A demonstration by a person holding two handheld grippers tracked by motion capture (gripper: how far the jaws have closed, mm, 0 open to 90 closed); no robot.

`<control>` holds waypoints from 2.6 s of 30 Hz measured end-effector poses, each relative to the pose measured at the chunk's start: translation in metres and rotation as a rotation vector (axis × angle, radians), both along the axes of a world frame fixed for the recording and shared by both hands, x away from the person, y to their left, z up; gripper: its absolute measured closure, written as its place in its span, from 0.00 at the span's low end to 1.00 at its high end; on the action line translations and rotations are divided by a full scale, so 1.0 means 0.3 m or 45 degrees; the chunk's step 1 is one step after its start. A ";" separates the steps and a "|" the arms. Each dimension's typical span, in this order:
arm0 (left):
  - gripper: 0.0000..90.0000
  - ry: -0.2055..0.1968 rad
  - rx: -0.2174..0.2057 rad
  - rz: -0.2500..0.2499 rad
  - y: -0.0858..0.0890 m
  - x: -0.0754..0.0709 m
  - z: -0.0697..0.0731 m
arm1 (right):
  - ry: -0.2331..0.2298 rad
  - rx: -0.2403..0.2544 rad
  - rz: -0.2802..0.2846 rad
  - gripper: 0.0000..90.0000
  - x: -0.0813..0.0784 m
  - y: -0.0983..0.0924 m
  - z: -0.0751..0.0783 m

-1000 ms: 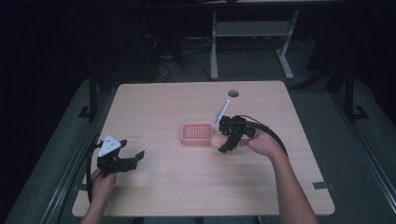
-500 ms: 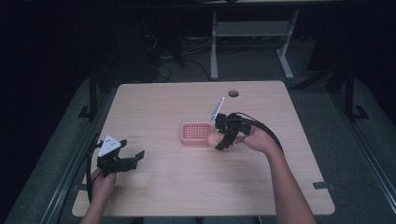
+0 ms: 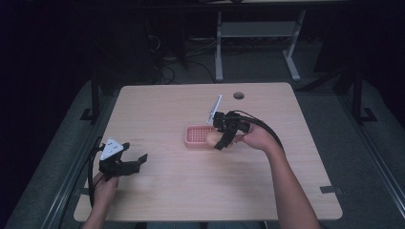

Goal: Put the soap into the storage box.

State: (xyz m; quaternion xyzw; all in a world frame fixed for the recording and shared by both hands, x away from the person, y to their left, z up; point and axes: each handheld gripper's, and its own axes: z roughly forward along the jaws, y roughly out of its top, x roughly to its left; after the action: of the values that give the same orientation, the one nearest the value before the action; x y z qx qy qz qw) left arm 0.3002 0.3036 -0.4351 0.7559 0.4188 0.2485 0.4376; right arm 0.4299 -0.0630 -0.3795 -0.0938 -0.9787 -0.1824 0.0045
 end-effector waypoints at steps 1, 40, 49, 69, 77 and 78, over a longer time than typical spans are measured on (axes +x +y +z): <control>0.16 0.000 0.000 0.001 0.000 0.000 0.000 | 0.002 -0.004 0.000 0.35 0.004 0.002 0.000; 0.16 0.002 0.004 0.011 0.004 0.001 0.003 | 0.004 -0.013 0.034 0.35 0.140 0.134 0.022; 0.16 0.000 0.007 0.009 0.003 0.001 0.003 | -0.002 -0.023 0.049 0.35 0.163 0.175 0.026; 0.16 0.001 0.001 0.013 0.005 0.001 0.003 | 0.058 -0.109 0.064 0.35 0.202 0.228 -0.092; 0.16 0.000 0.002 0.012 0.004 0.001 0.003 | 0.059 -0.093 0.044 0.35 0.210 0.223 -0.105; 0.16 -0.001 0.004 0.011 0.004 0.001 0.003 | 0.060 -0.093 0.044 0.35 0.210 0.223 -0.107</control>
State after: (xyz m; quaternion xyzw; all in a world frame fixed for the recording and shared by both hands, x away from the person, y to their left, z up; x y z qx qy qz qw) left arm 0.3006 0.3049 -0.4341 0.7546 0.4215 0.2514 0.4356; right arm 0.4930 0.0037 -0.4115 -0.0813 -0.9858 -0.1443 0.0272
